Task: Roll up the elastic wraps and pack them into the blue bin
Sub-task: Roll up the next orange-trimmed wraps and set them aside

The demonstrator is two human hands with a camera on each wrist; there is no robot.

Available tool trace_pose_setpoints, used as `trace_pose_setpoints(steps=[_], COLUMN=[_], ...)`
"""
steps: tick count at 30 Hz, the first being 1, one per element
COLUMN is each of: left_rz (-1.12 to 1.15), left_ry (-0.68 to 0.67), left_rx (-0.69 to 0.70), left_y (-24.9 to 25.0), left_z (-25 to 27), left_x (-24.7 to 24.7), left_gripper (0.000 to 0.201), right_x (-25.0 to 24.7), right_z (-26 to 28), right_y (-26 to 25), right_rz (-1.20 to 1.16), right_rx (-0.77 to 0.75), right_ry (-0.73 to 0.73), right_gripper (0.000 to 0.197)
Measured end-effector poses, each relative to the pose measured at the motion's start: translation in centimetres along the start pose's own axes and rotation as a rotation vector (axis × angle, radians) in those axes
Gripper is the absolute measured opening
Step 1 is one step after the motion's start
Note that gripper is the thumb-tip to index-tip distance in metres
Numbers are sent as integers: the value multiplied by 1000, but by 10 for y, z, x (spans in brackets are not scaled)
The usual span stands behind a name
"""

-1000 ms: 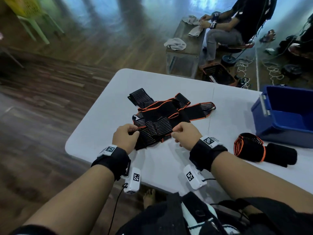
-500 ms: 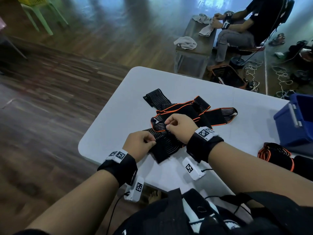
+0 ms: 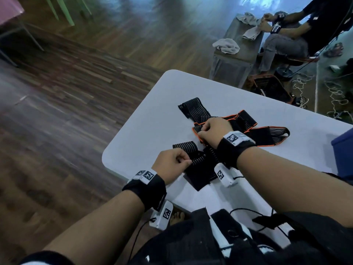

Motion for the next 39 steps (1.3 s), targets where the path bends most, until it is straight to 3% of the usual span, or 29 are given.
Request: trace_pose_setpoints(steps=[2,5,8,12,18,21,26,33,37,39], left_rz=[3,-10,-23,-43,-174,-237,-356,-593,-594,-547], left_ry=[35,63,46,-21,-159,-249,-360,-621,-571,-513], left_rx=[27,72,151,295,458,502,544,614,578,559], left_y=[5,19,48,100,178,206,237,231,229,231], left_z=[-9,-32,-62,-106,-173,-198,-221,-222,-225,-225], left_x=[-5,-8,-3,19,90,132,193,261,262,253], left_gripper=[6,7,6,5,7,12,14,27,25,35], right_x=[-24,-63,-100,-137,-142,-132,-101,-72,-68,-69], right_z=[-5,-6,10,43,107,140,188,226,228,223], right_y=[31,87,135,199,259,278,296,309,304,301], right_rz=[-145,-355,-535,-668,-672,-709,-806,-823,-899,-944], right_rx=[122,279,358,442,525,576,668,766,755,727], right_ry=[74,208,265,372,376,410,371,368,372,374], right_gripper=[7,20,17,13,18,24,18,18,10,5])
Point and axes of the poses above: each hand's wrist, its own z-axis away from the middle knuckle, its own x-axis out of the palm, y = z × x, the point moved 8 cm from there along -z, towards the middle knuckle, and after that the axes turned 7 degrees about x, right-handed, at the moved point
